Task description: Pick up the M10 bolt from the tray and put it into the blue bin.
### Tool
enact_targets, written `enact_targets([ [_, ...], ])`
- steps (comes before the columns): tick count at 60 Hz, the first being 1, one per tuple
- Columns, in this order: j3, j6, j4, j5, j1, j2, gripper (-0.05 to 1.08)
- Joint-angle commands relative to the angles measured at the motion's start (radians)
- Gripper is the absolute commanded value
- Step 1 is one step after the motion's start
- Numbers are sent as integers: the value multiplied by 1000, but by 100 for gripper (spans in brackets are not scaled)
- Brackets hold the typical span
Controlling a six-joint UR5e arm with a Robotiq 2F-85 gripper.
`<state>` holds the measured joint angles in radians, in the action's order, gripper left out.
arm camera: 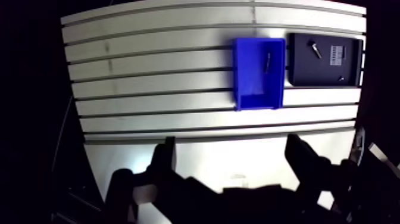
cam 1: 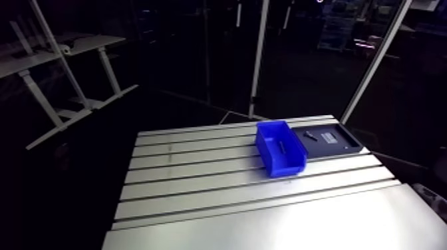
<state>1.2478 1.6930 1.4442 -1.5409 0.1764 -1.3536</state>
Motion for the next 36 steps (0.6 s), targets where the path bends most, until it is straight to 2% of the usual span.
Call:
enact_targets([
  [1,-43,-6,25,-9,-8,95,4],
  [36,-38,-8,25,-9,-9,95,4],
])
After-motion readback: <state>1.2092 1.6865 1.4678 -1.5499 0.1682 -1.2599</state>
